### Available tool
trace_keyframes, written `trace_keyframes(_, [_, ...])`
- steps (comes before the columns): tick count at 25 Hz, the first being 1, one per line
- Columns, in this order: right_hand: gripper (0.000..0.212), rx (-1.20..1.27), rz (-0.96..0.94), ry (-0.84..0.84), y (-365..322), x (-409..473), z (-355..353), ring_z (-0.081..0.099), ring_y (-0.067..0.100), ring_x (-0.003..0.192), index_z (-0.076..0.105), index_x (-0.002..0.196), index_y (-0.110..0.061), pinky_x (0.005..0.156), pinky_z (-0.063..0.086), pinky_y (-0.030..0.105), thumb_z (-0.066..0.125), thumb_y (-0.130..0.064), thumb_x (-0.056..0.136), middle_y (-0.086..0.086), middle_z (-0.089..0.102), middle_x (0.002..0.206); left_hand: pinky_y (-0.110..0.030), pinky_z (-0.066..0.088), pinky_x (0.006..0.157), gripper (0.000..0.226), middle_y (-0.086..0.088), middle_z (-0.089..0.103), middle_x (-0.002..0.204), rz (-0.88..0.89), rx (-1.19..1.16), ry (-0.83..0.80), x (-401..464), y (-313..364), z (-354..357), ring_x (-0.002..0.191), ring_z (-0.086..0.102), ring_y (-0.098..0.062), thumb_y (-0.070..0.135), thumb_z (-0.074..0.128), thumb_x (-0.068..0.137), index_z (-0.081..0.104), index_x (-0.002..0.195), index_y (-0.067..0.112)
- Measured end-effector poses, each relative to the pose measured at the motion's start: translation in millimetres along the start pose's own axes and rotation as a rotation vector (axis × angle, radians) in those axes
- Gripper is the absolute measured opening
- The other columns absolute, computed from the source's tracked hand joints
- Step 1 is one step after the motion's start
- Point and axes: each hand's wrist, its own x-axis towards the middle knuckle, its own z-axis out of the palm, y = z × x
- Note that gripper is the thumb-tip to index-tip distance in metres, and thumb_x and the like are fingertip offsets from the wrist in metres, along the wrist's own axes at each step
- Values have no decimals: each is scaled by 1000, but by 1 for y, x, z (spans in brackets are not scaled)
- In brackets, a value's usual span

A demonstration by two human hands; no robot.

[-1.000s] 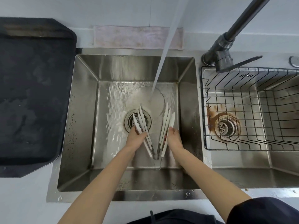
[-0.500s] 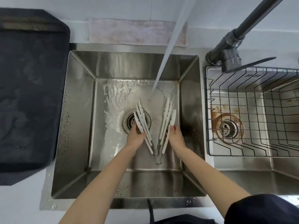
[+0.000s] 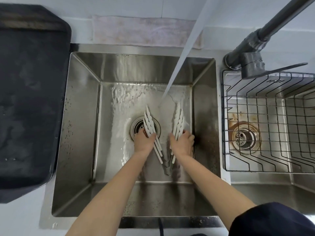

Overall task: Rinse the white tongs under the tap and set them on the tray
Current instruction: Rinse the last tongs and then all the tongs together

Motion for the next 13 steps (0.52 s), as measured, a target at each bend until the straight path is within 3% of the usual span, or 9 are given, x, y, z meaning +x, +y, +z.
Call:
trace_keyframes(4, [70, -138, -52, -36, 0, 5, -4, 45, 35, 124, 26, 138, -1, 96, 42, 42, 60, -33, 86, 19, 35, 141, -43, 43, 102, 74, -15, 52, 133, -21, 183, -22, 7, 0, 8, 125, 46, -31, 40, 67, 77, 38, 136, 6])
trace_keyframes(8, [64, -160, -69, -95, -6, 5, -9, 52, 37, 117, 28, 134, 2, 88, 46, 39, 61, -25, 86, 20, 35, 142, -40, 36, 103, 80, -21, 38, 142, -23, 297, -10, 6, 5, 12, 133, 35, -34, 30, 63, 83, 21, 142, -3])
trace_keyframes(13, [68, 4, -83, -130, -15, -6, -20, 54, 36, 116, 24, 136, 3, 90, 46, 38, 60, -26, 87, 21, 48, 134, -39, 44, 96, 66, -21, 50, 127, -25, 131, 32, 0, 12, 6, 119, 48, -35, 27, 63, 76, 39, 128, -6])
